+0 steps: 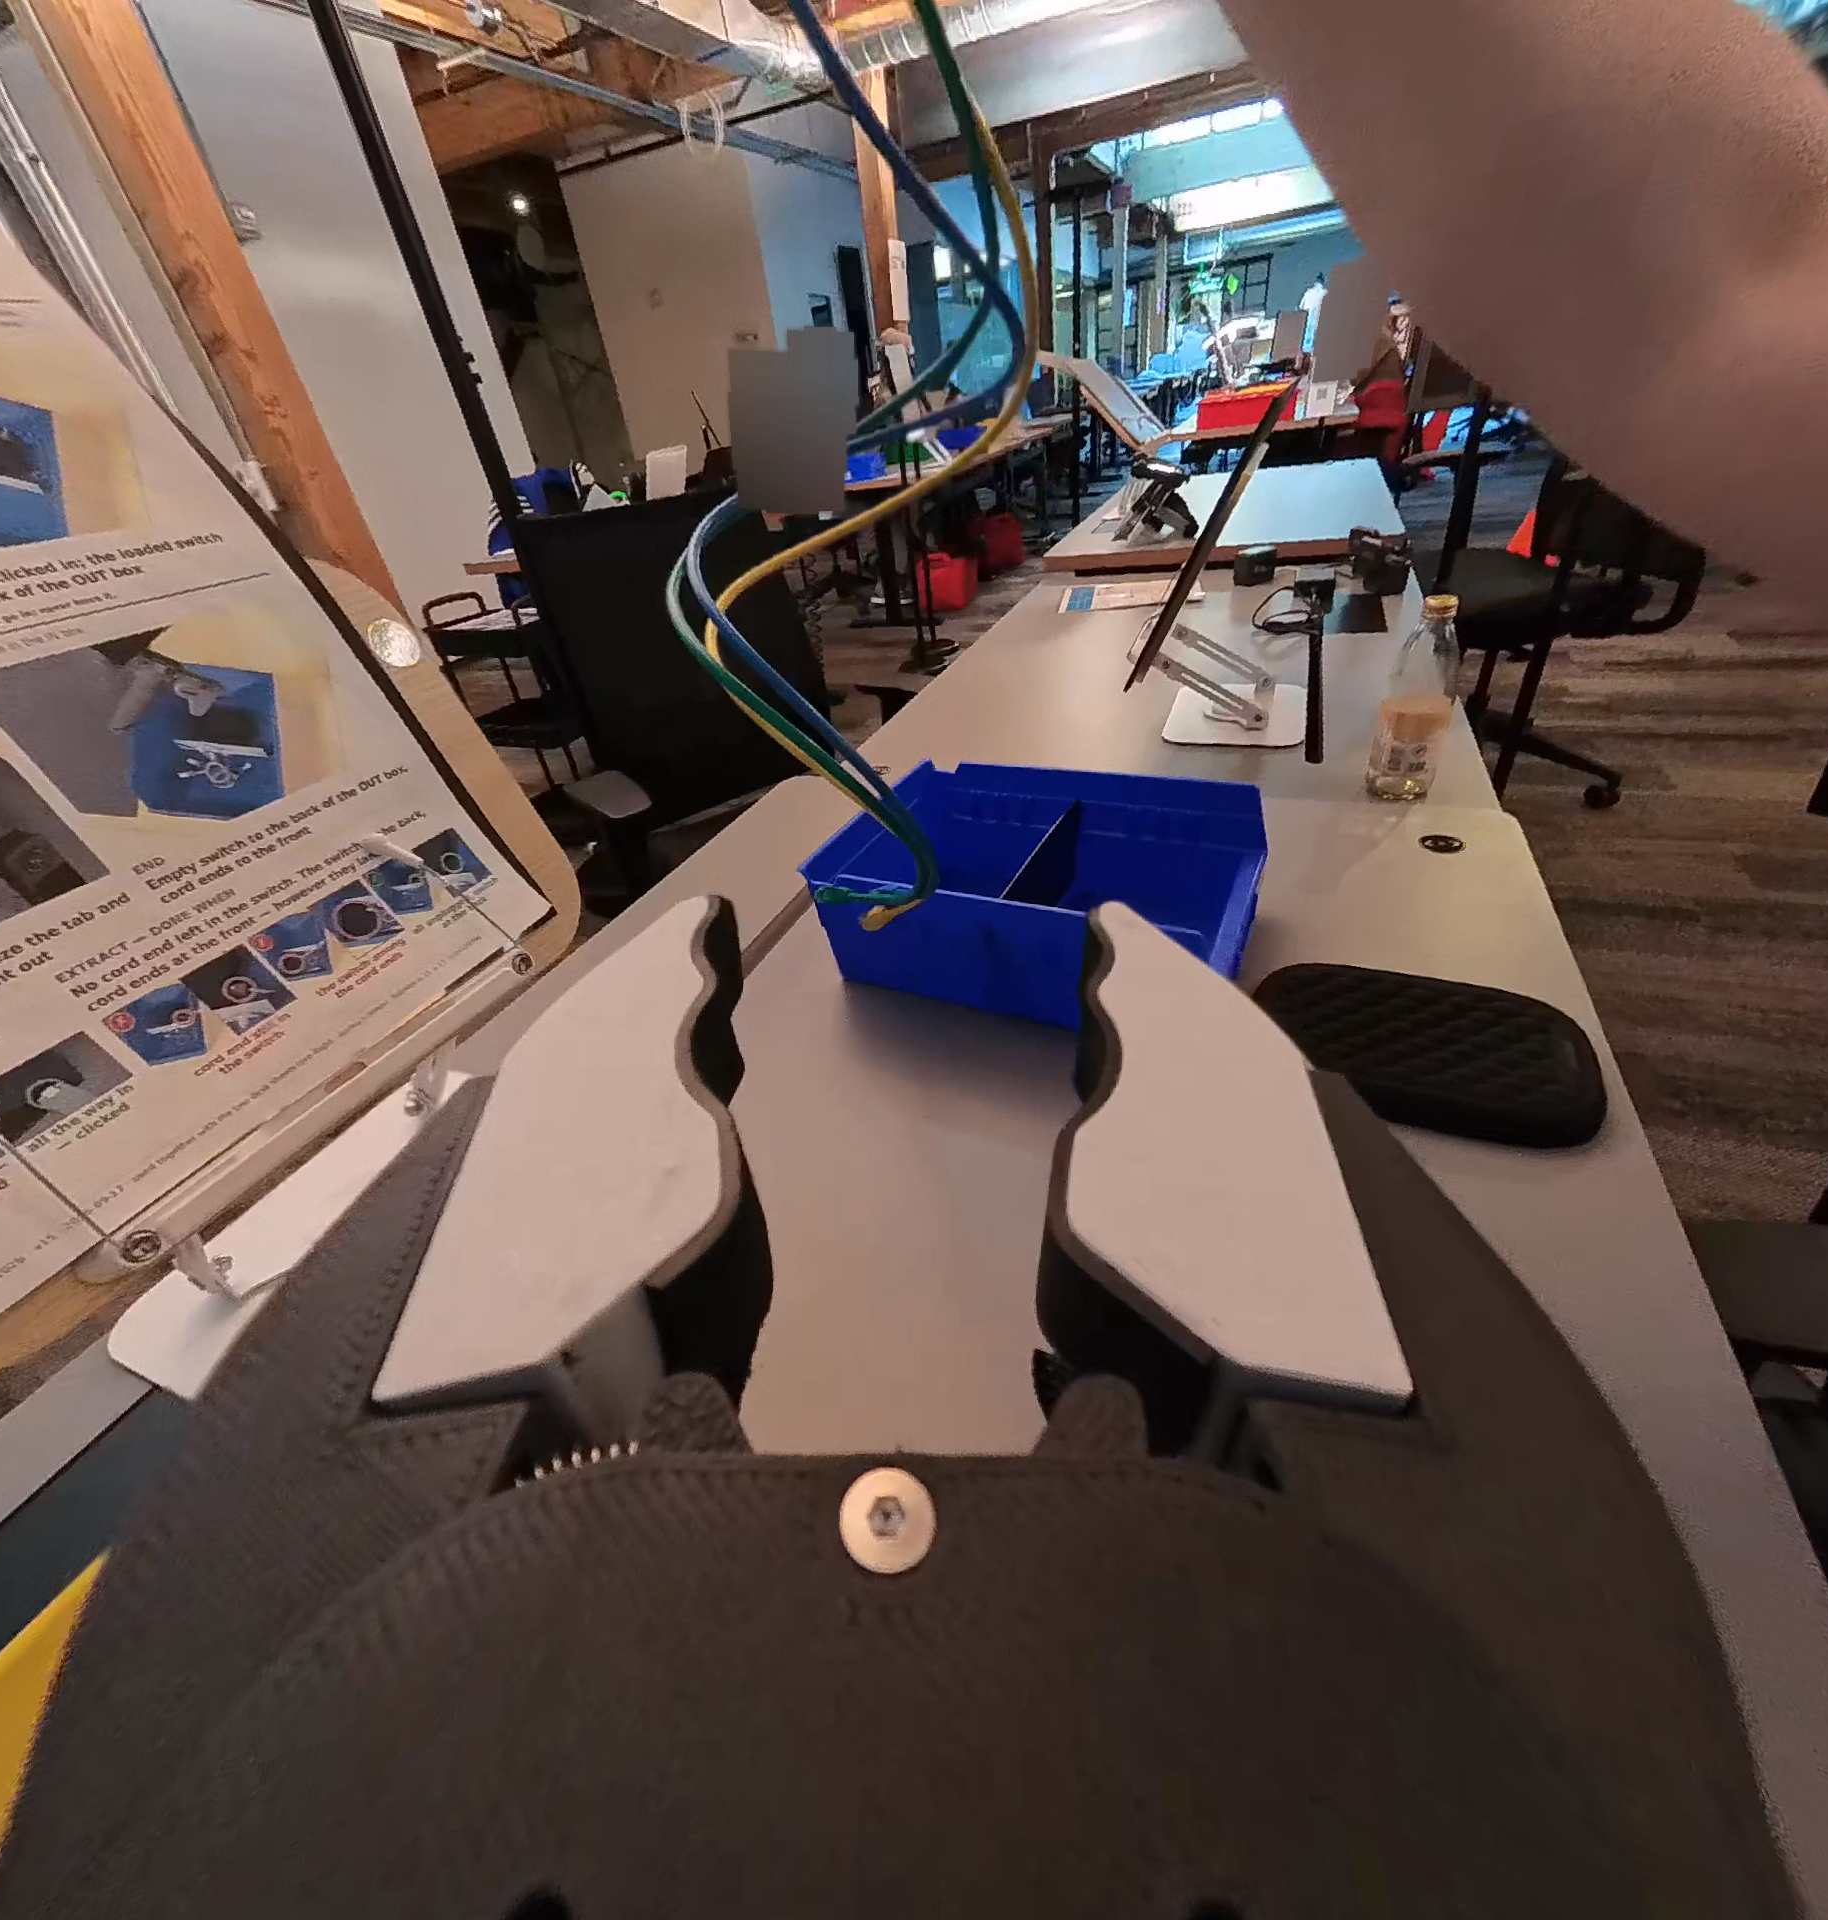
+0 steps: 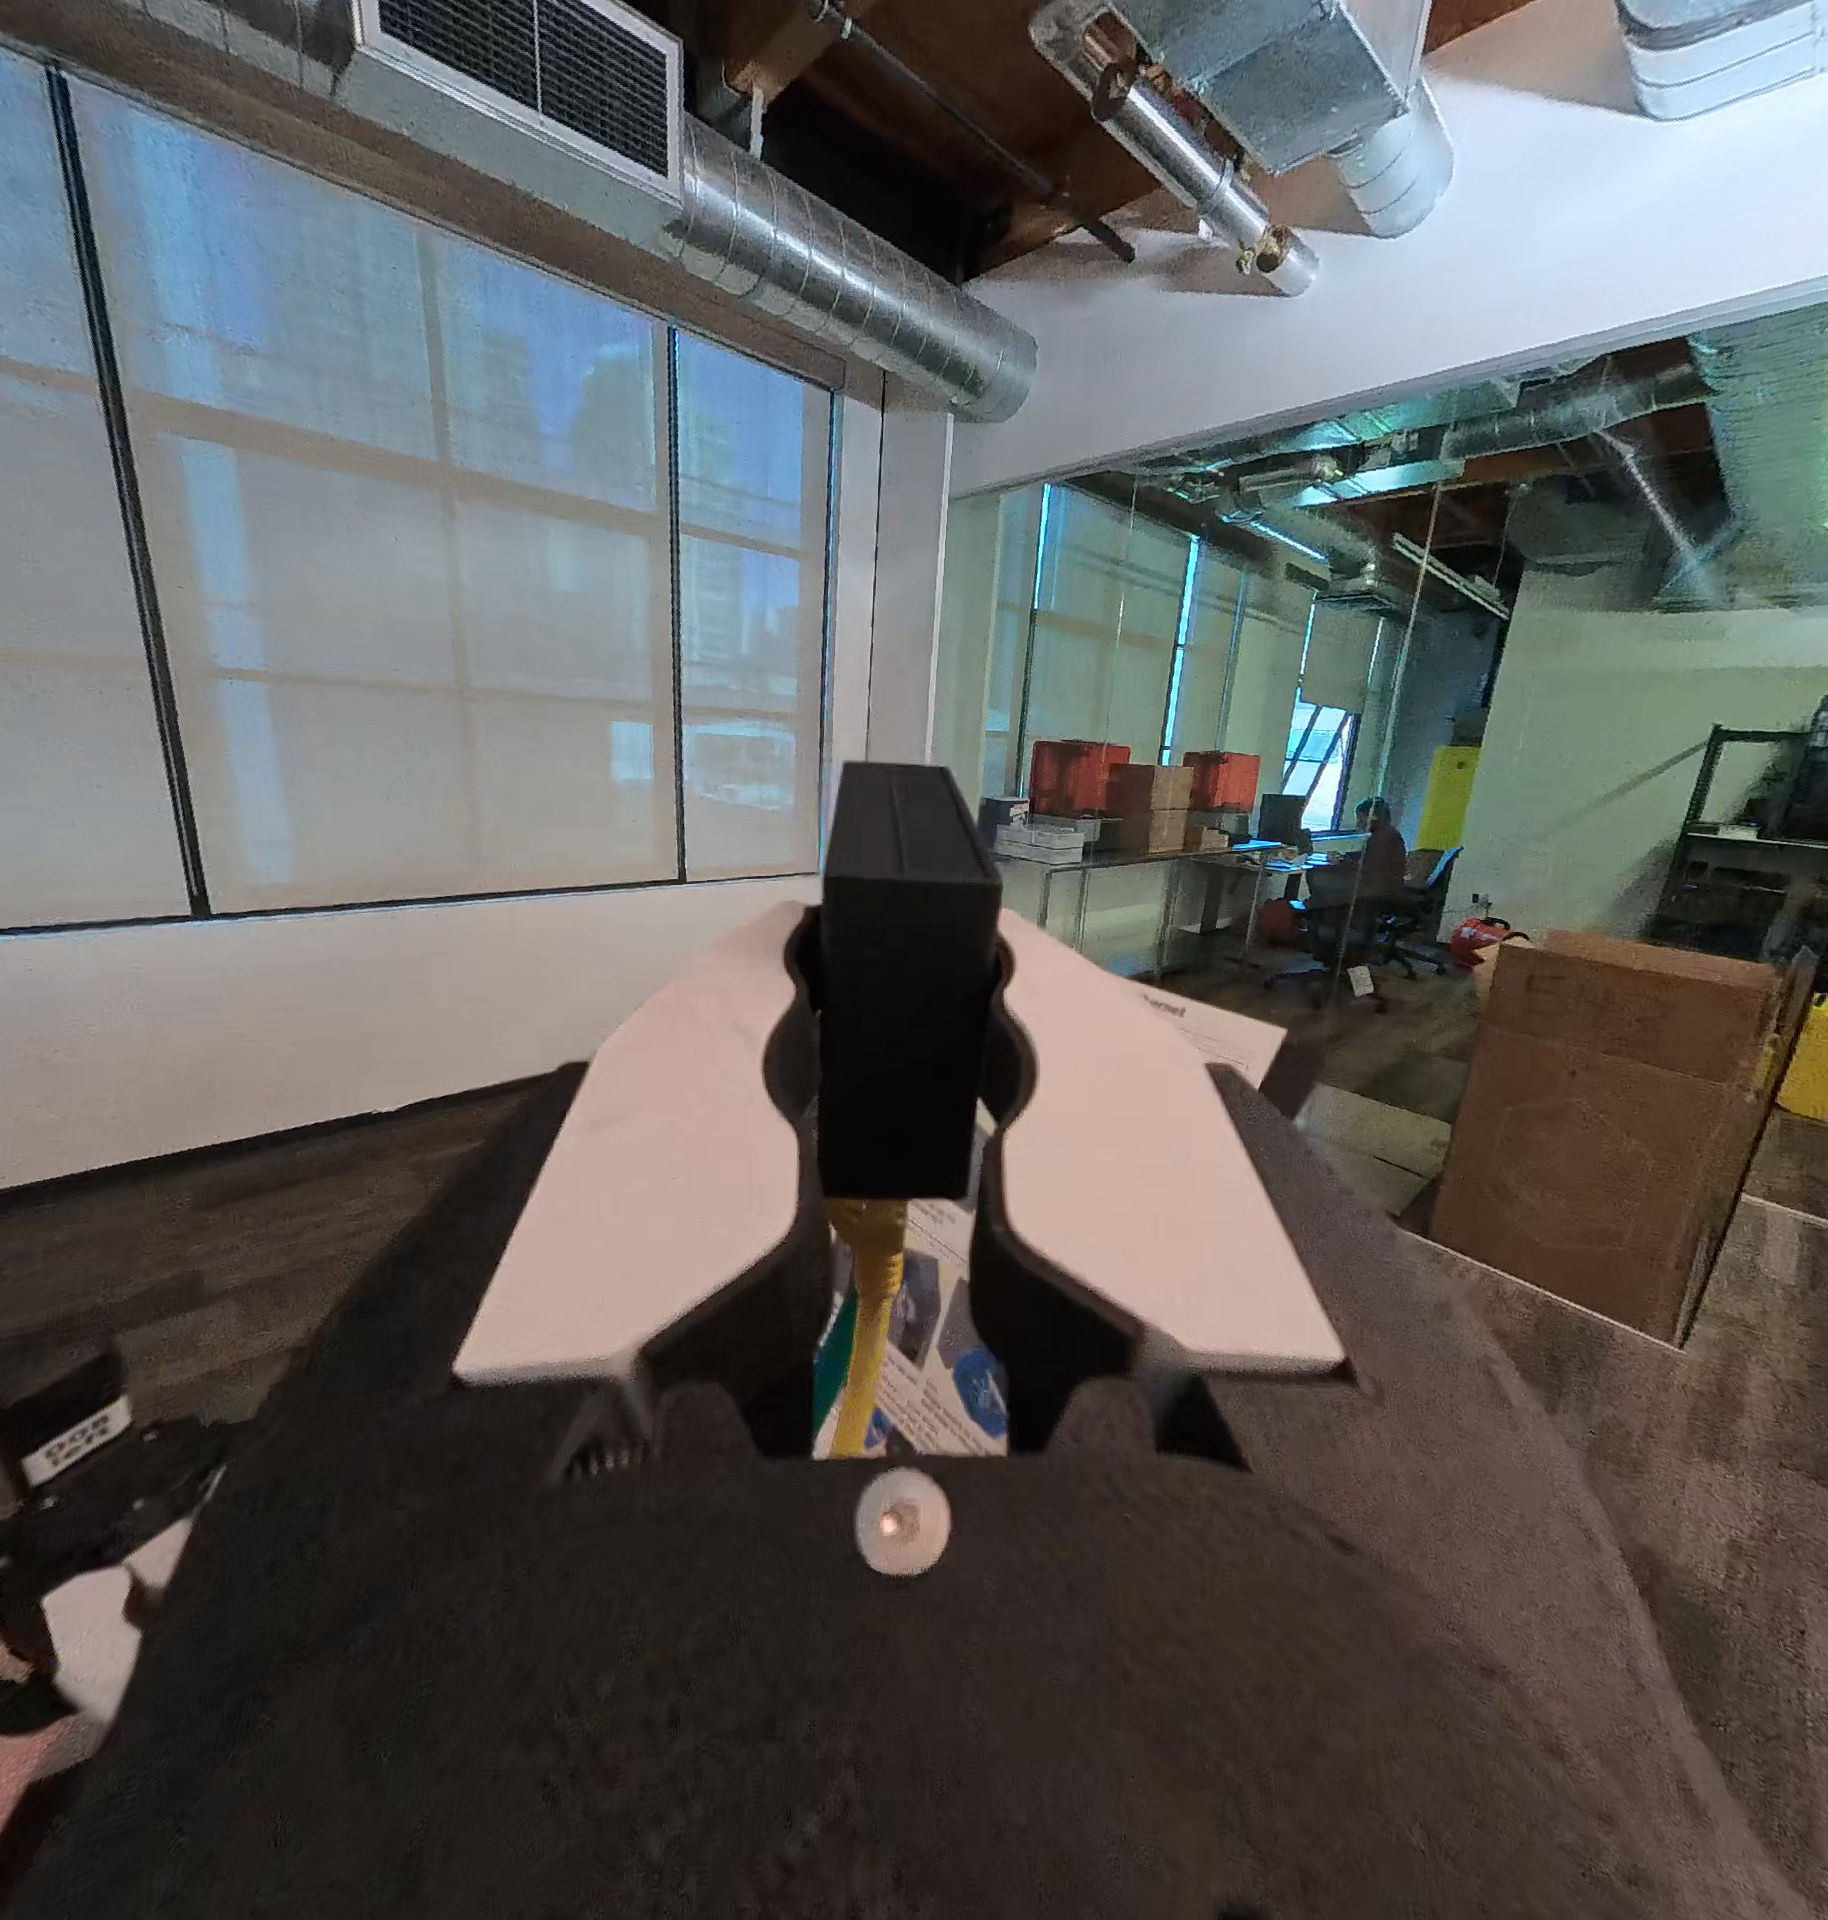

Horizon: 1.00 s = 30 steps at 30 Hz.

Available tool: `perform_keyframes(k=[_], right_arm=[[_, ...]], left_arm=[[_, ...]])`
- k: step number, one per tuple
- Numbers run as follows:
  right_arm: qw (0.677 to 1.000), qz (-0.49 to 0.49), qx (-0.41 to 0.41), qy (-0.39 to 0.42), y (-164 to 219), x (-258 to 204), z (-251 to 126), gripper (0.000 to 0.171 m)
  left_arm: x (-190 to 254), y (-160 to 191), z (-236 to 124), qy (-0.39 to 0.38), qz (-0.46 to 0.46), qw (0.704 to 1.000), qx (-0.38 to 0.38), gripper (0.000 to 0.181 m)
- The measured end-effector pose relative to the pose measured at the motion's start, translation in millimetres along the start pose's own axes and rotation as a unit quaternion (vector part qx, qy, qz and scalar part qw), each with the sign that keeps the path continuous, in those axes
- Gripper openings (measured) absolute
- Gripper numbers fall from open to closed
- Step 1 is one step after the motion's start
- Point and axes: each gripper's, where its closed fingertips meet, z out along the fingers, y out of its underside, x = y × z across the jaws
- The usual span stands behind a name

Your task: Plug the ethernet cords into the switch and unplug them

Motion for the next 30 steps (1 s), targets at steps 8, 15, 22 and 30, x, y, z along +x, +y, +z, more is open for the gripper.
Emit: perform_keyframes(k=[8,15,22,30], right_arm=[[0.998,0.006,0.063,-0.003,-35.2,-14.0,14.2,0.028],[0.998,-0.024,0.048,0.025,-32.3,-7.2,8.5,0.028],[0.995,-0.047,-0.008,0.092,5.4,38.8,-15.1,0.028],[0.991,-0.039,-0.032,0.125,36.9,80.7,-46.9,0.028]], left_arm=[[-50.7,20.0,32.6,-0.213,0.054,0.974,-0.048,0.057],[-77.4,63.3,58.2,-0.344,0.104,0.923,-0.134,0.066],[-81.7,80.8,62.3,-0.359,0.110,0.909,-0.179,0.065],[-77.2,84.5,67.5,-0.349,0.115,0.911,-0.189,0.065]])
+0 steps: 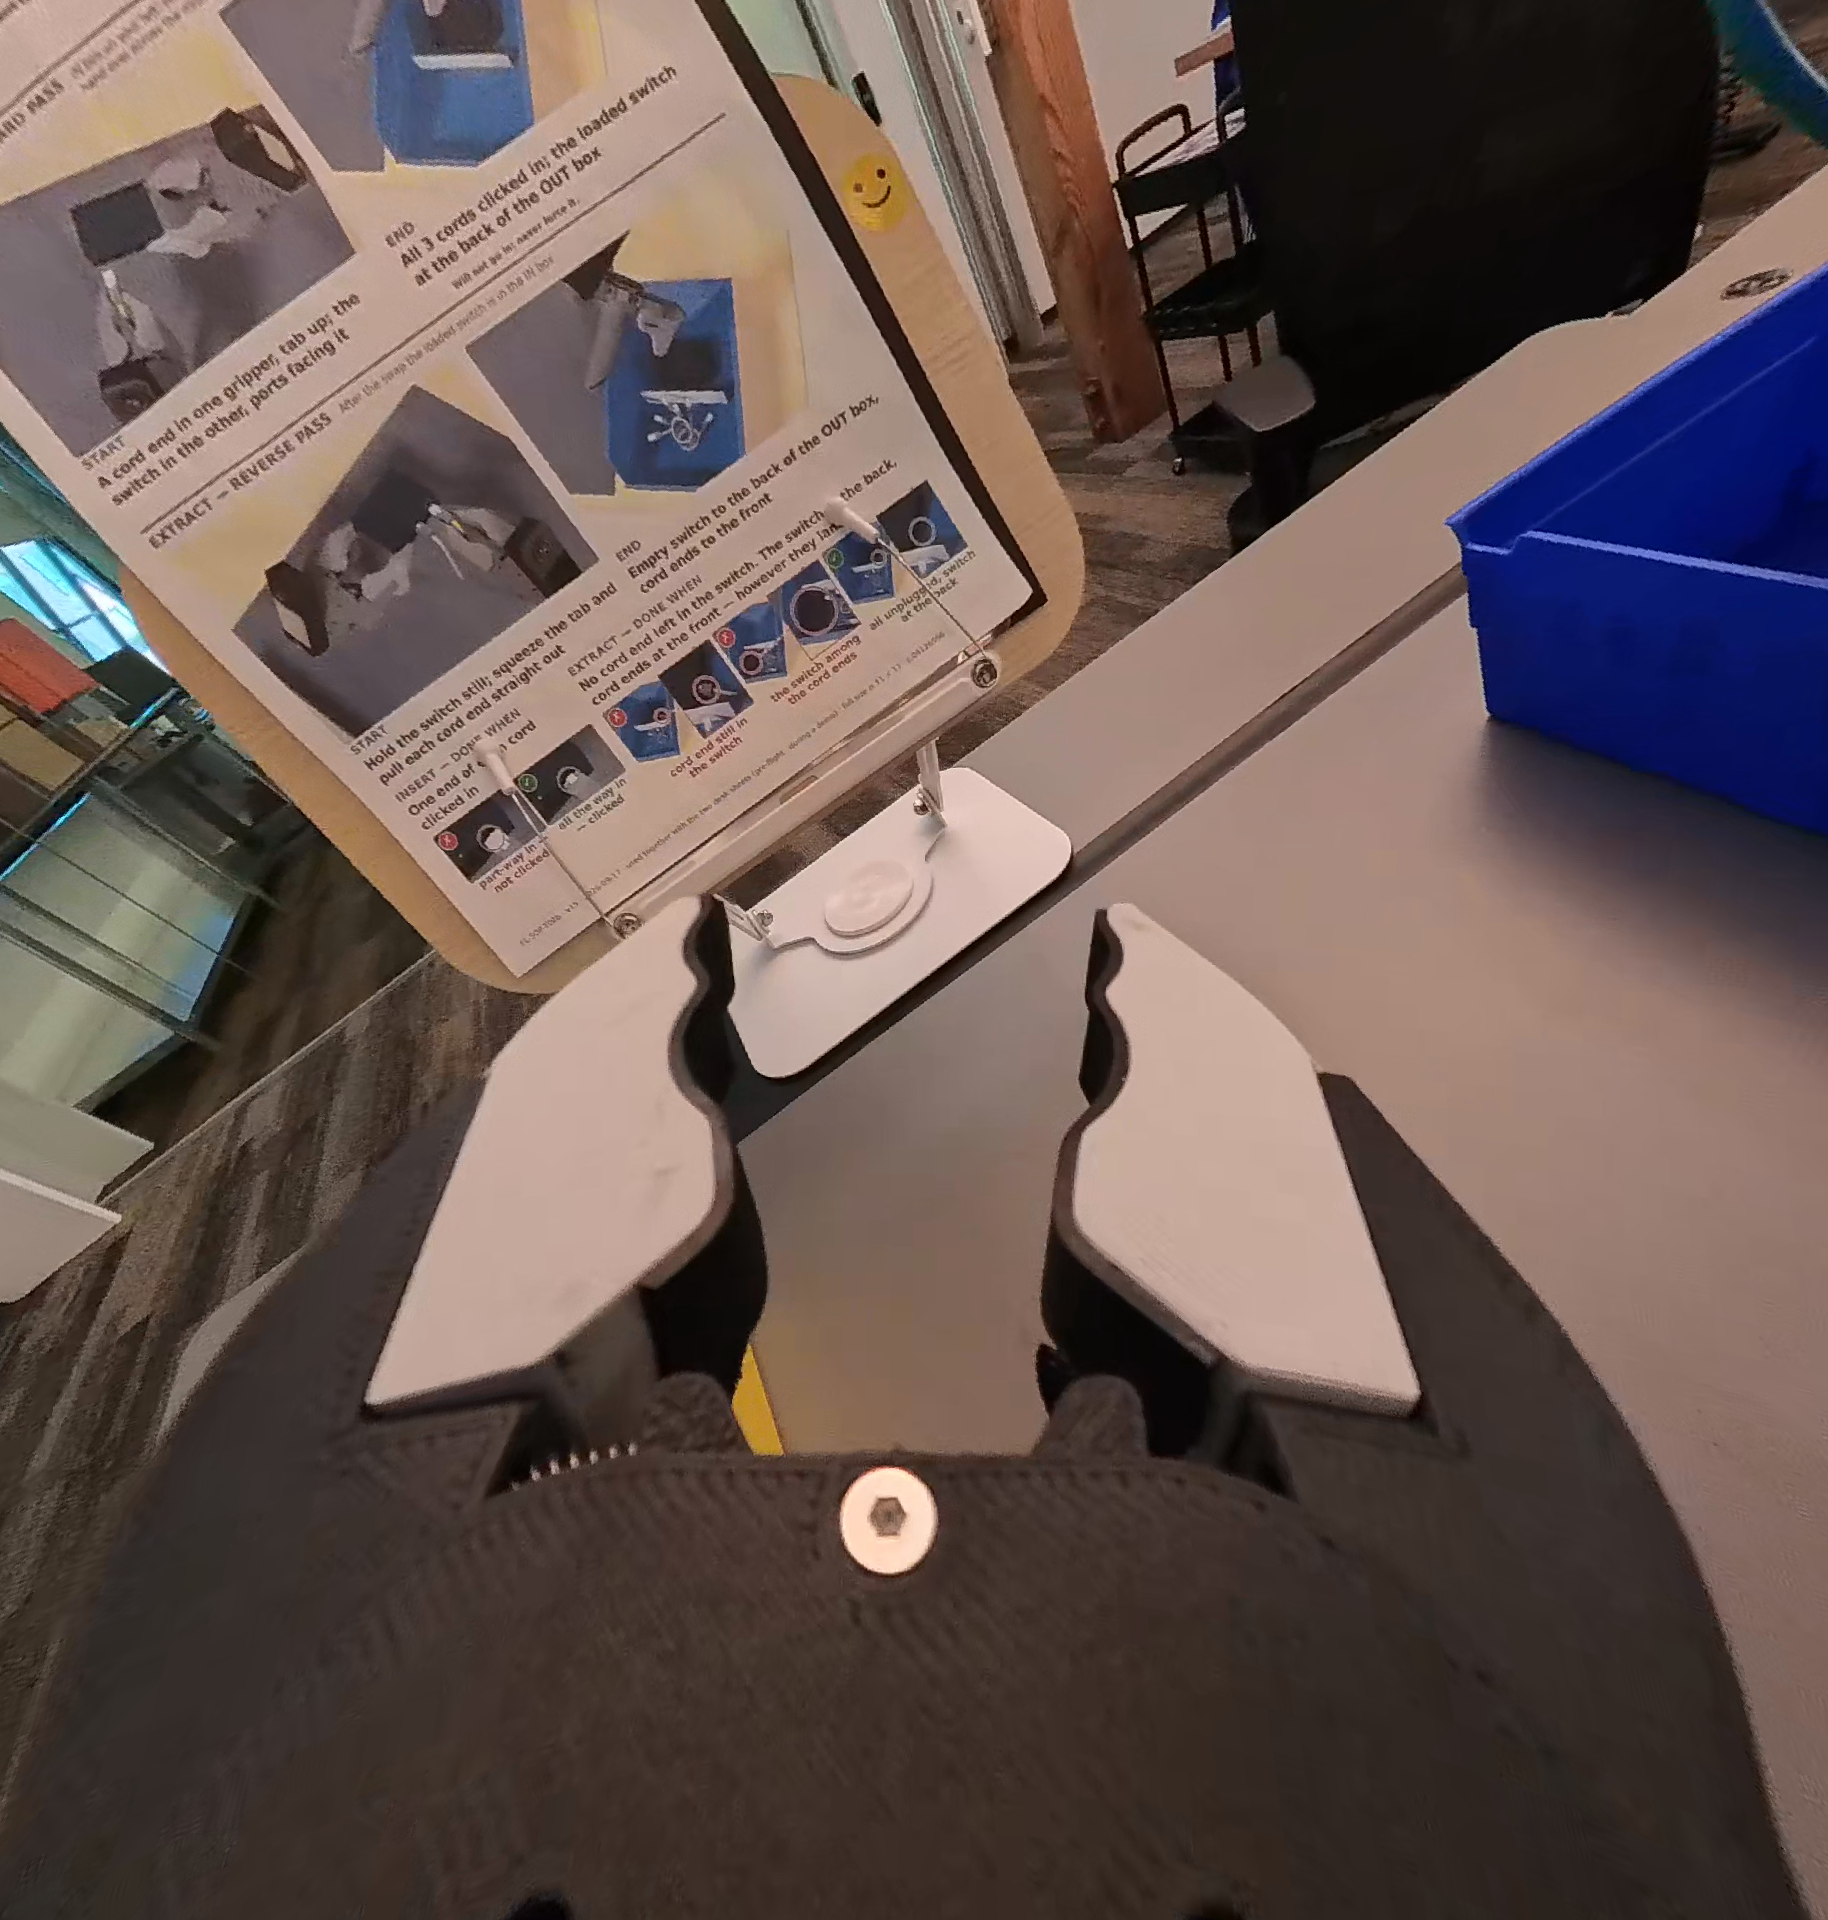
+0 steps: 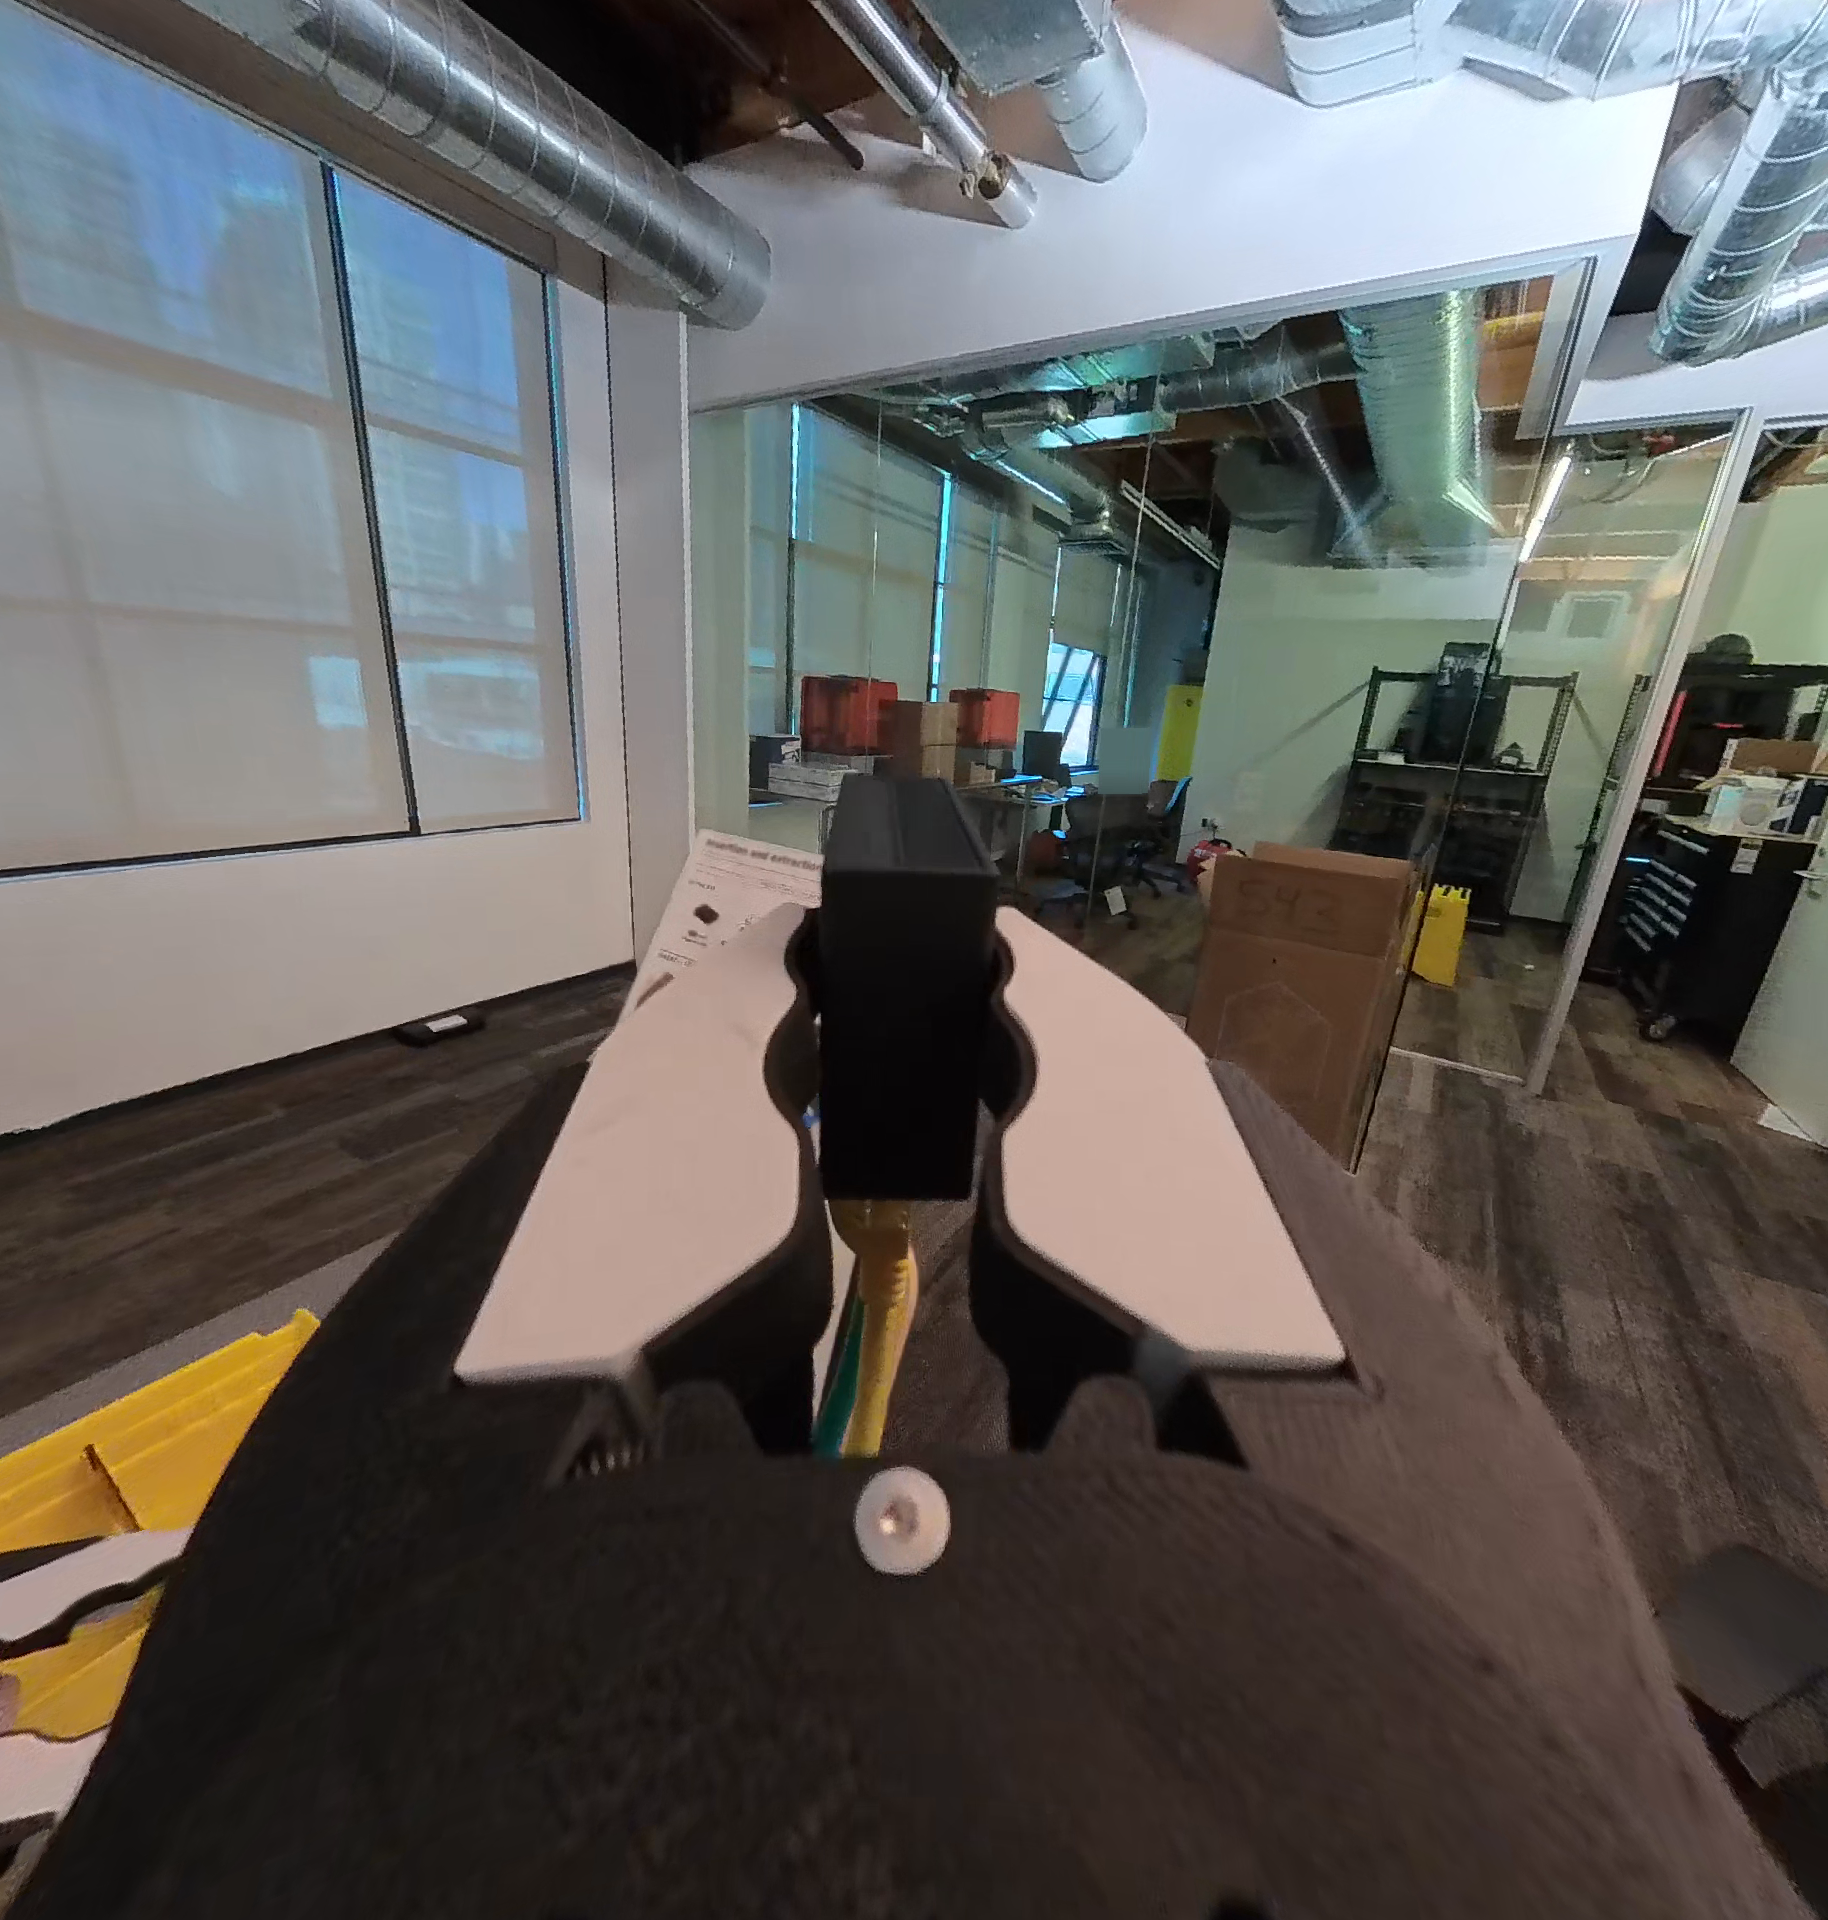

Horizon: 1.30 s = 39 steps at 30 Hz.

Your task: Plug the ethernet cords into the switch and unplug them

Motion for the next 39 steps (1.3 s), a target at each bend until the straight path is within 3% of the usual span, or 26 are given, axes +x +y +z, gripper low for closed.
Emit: perform_keyframes(k=[11,26,39], right_arm=[[0.999,0.027,0.008,-0.016,27.9,20.3,0.0,0.028],[0.997,0.002,0.003,-0.075,43.0,-21.3,51.6,0.028],[0.995,0.042,-0.011,-0.091,80.3,-26.4,60.8,0.028]], left_arm=[[9.0,4.1,5.6,0.005,0.014,1.000,-0.008,0.064],[8.8,18.4,16.0,0.003,0.020,0.999,-0.032,0.064],[15.0,22.4,18.7,0.012,0.030,0.999,-0.041,0.063]])
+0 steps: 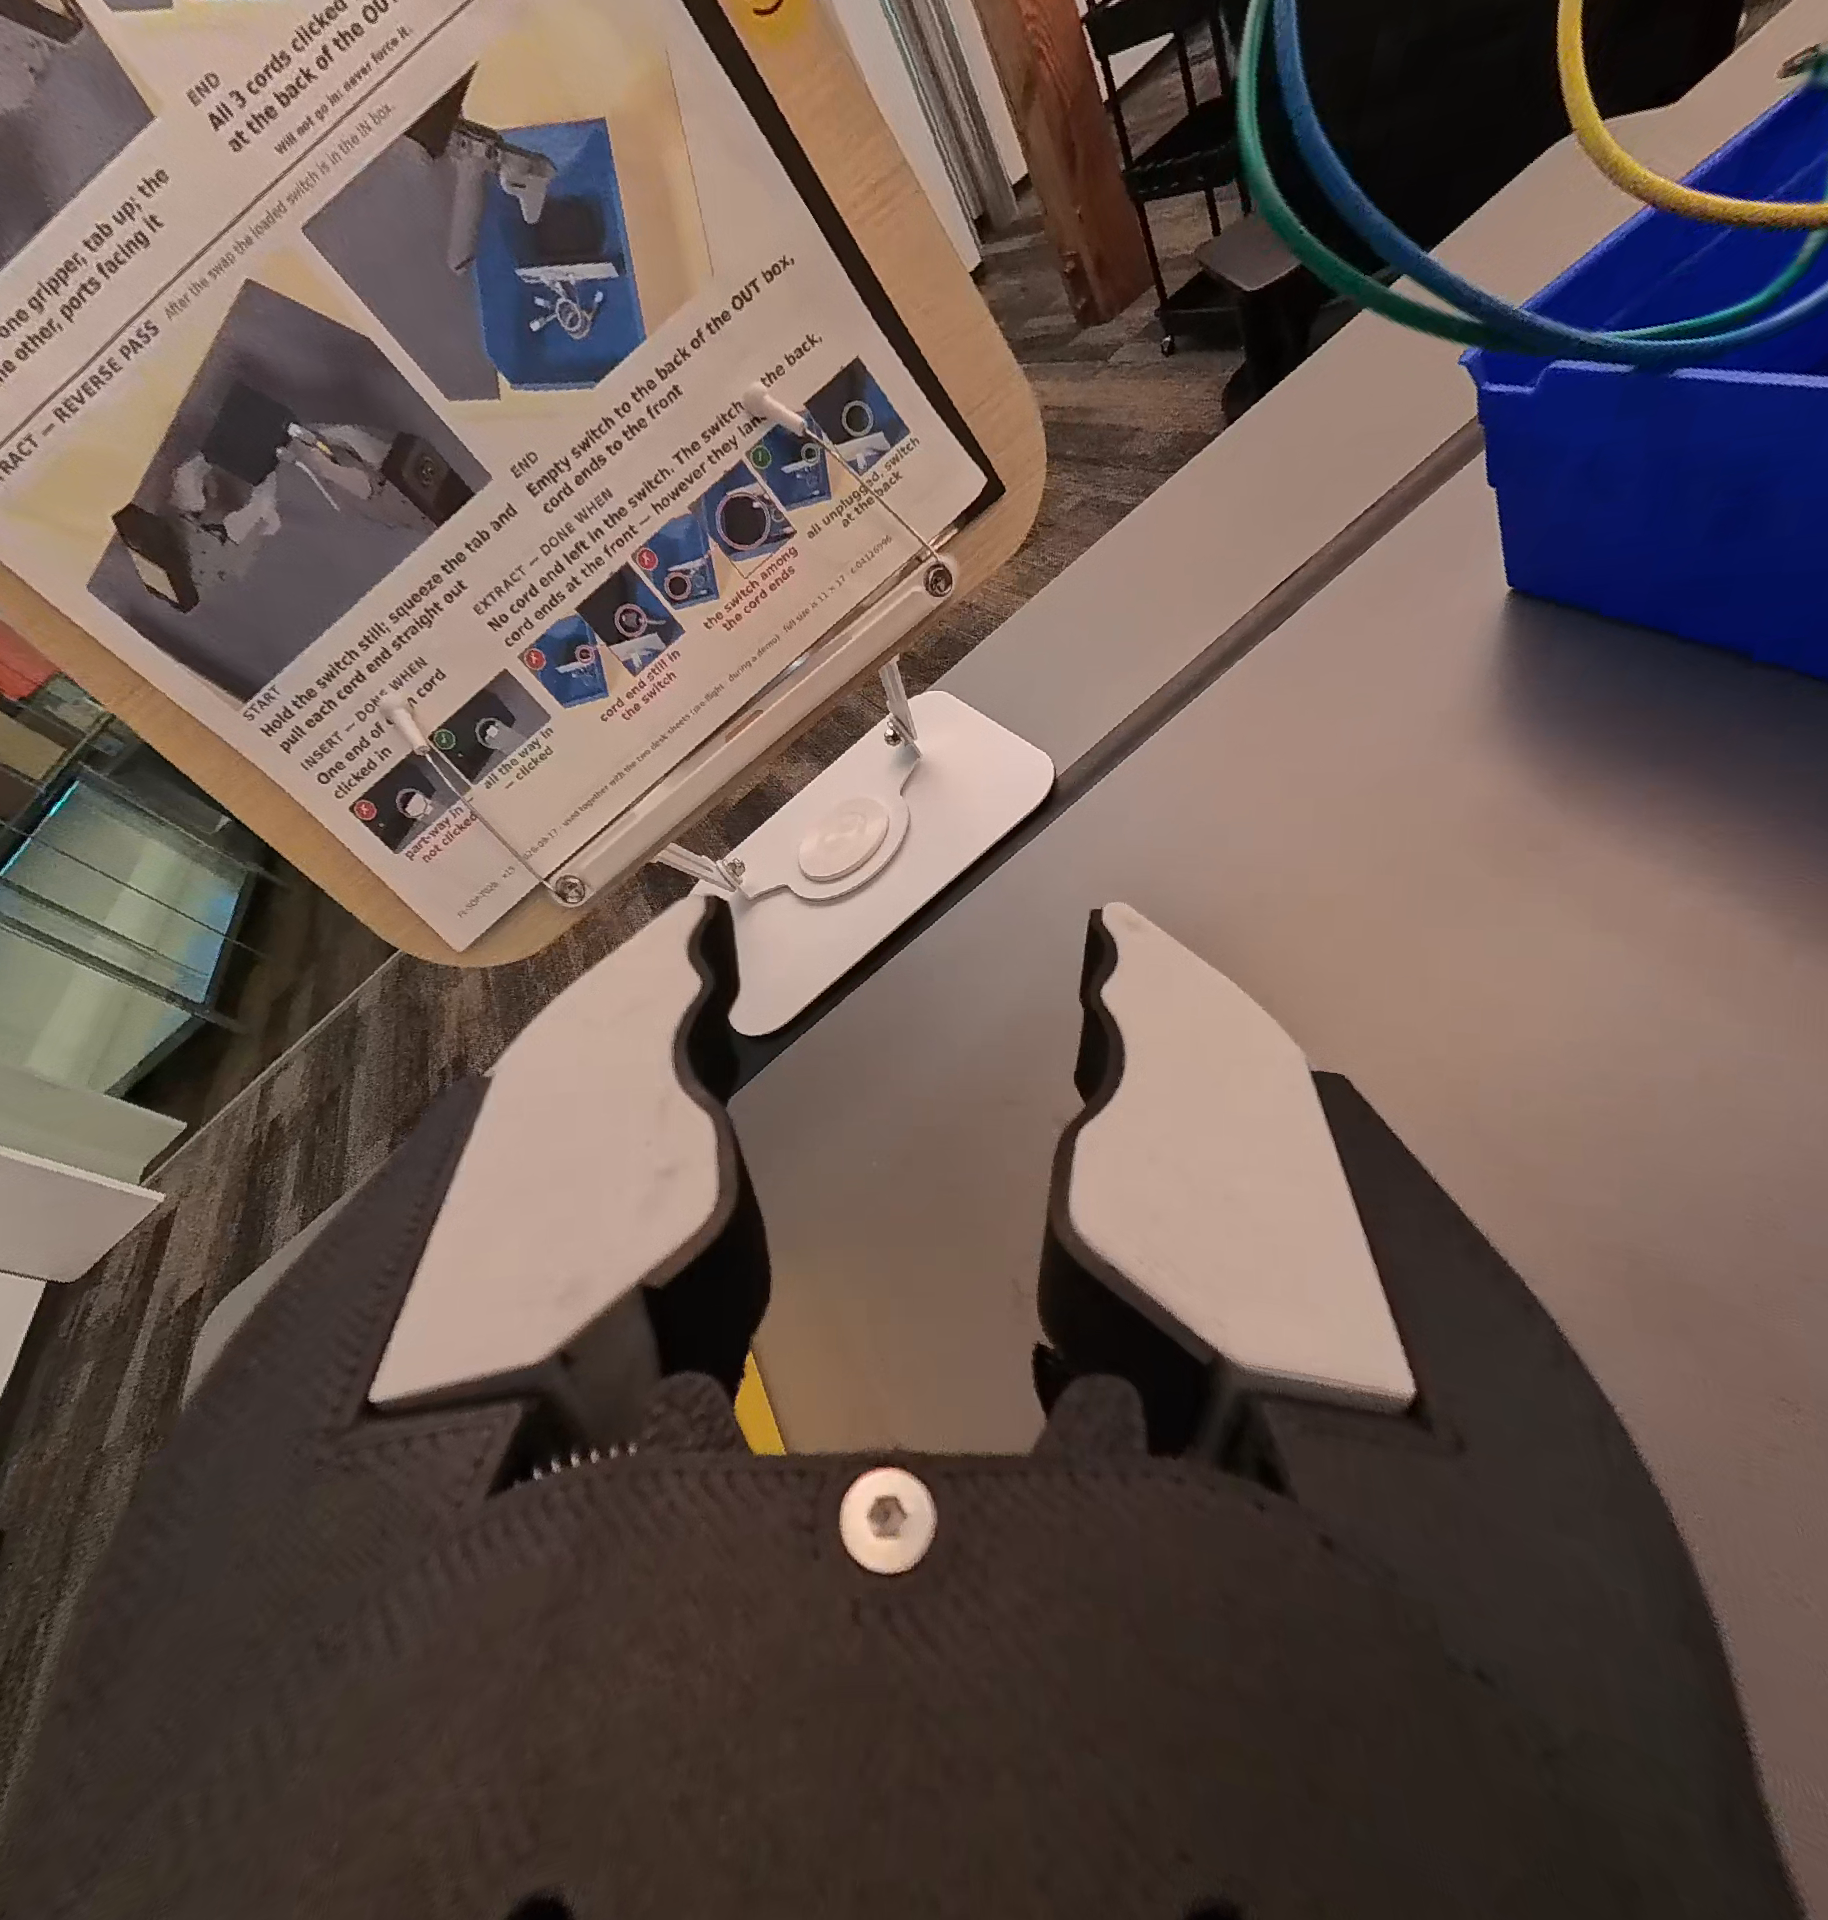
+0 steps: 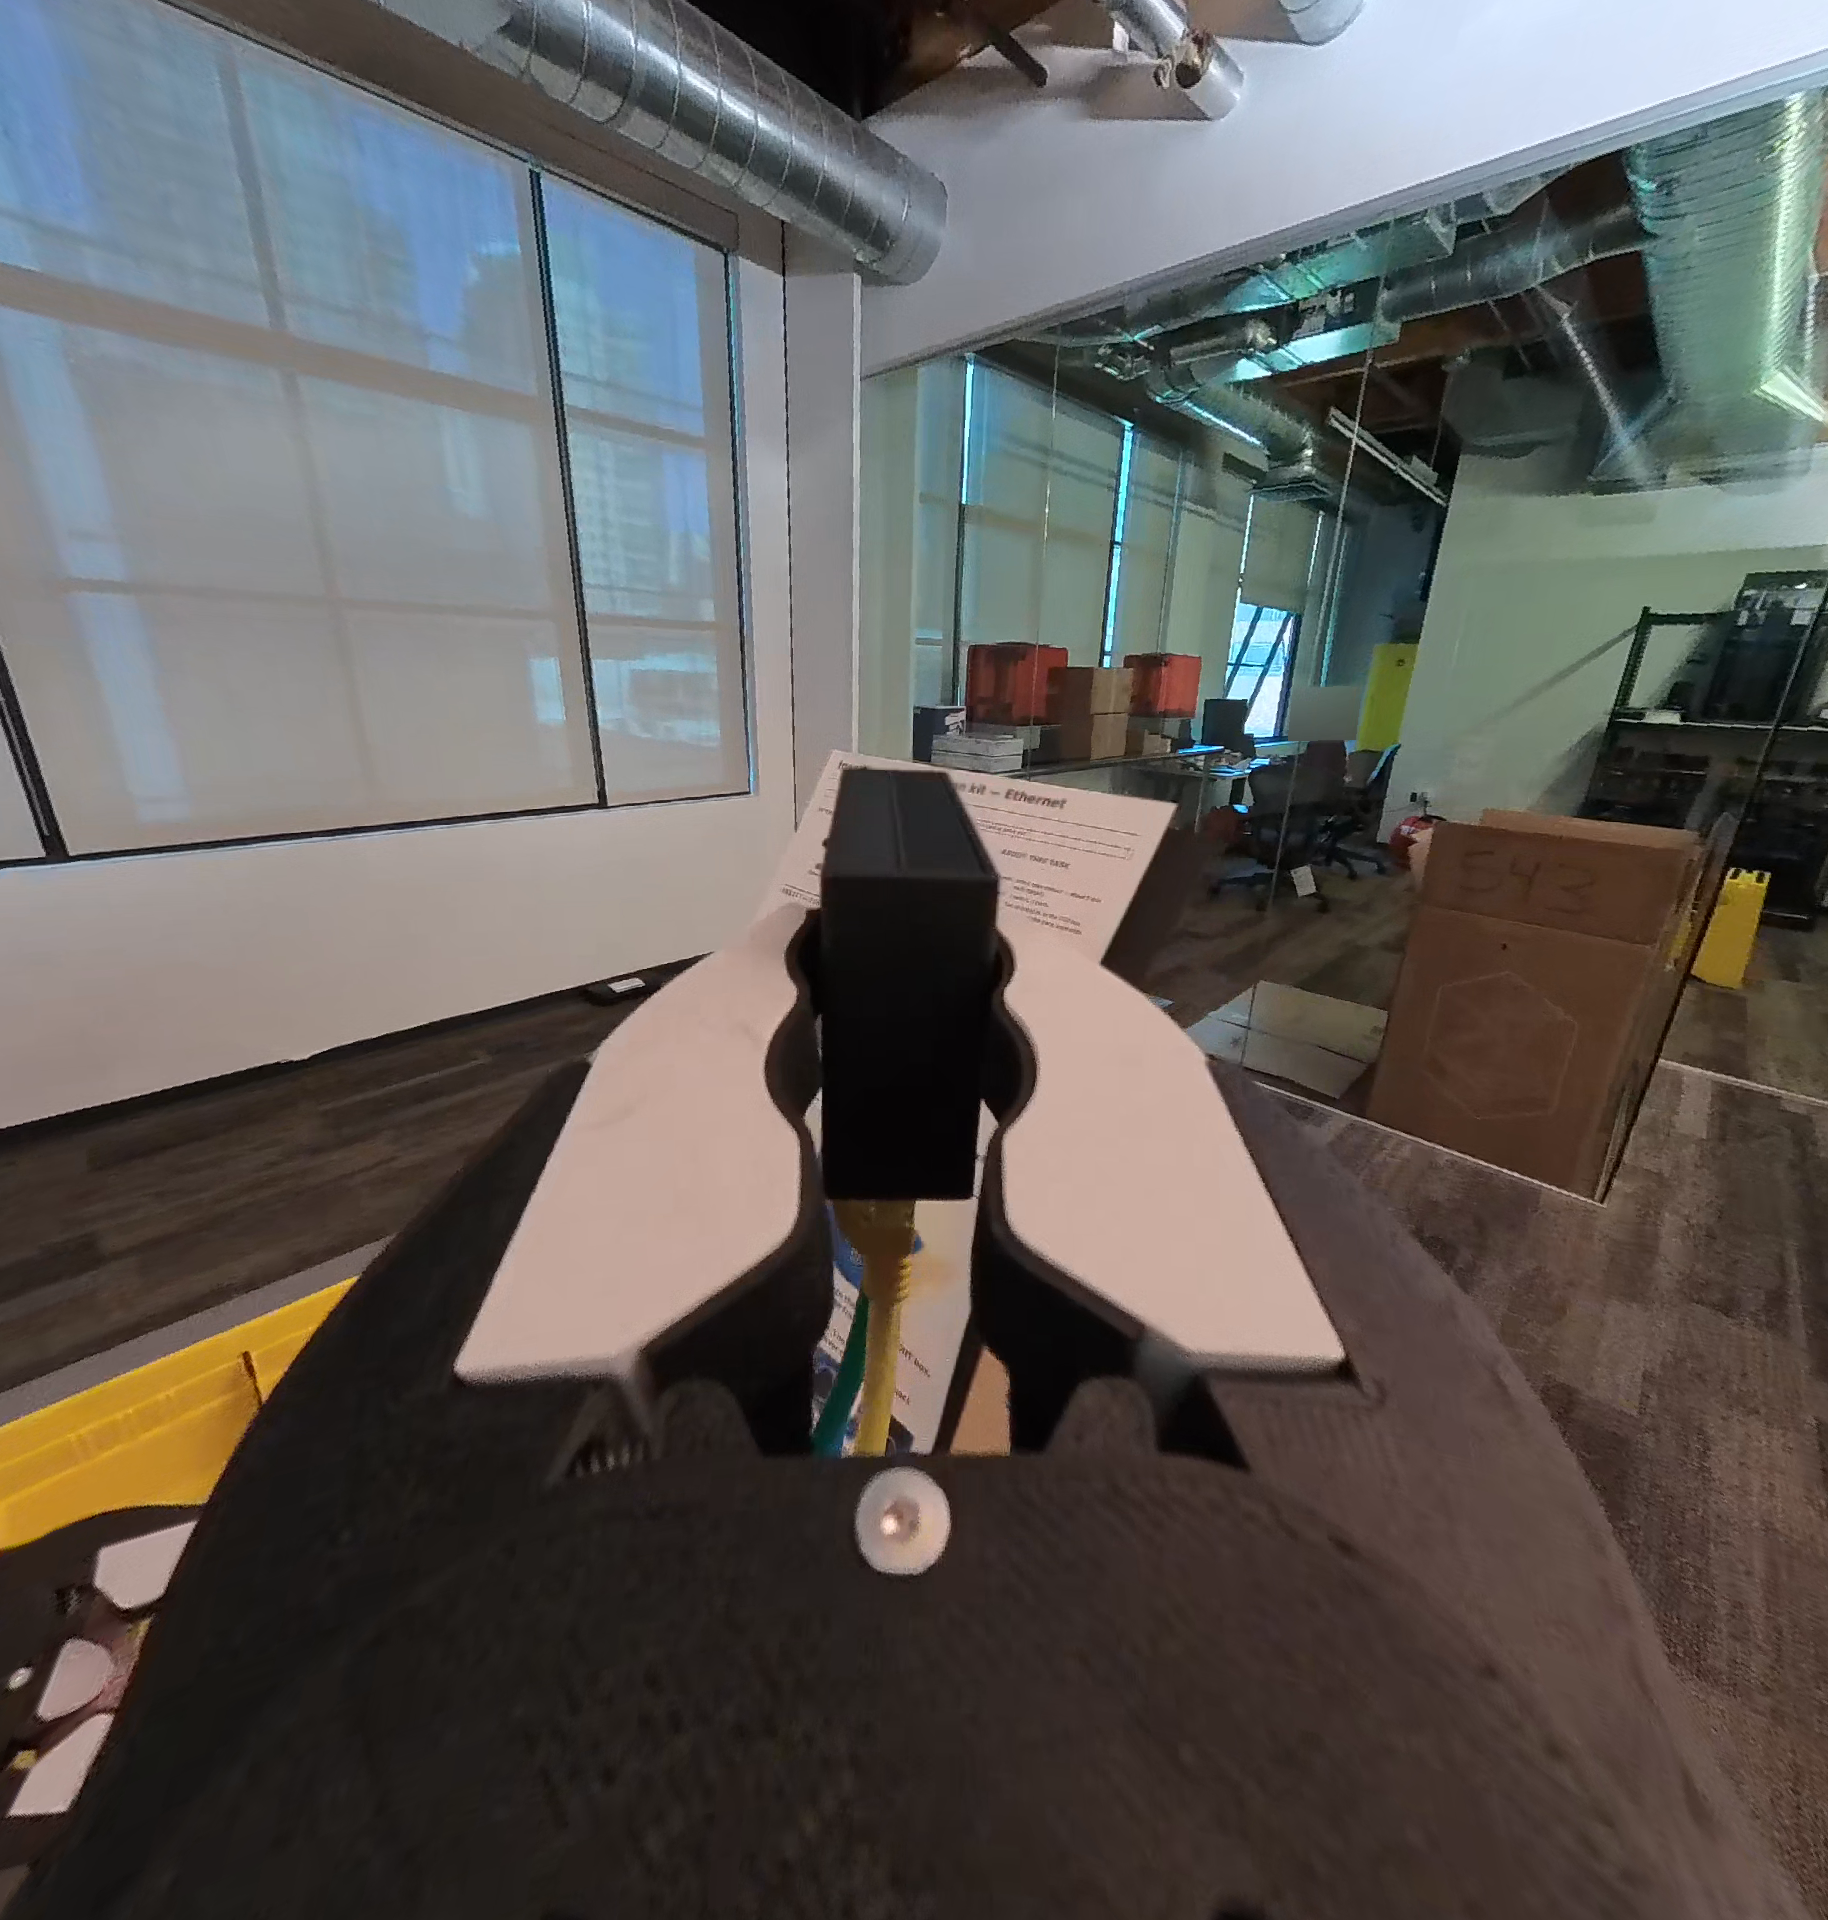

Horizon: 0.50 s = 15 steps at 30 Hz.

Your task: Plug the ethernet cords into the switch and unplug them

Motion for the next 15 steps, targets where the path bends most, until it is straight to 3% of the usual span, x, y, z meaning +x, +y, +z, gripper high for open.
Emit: perform_keyframes(k=[15], right_arm=[[0.994,-0.105,-0.024,-0.035,-42.6,-79.0,34.4,0.028]], left_arm=[[3.0,-0.4,-0.6,0.004,0.005,1.000,-0.003,0.063]])
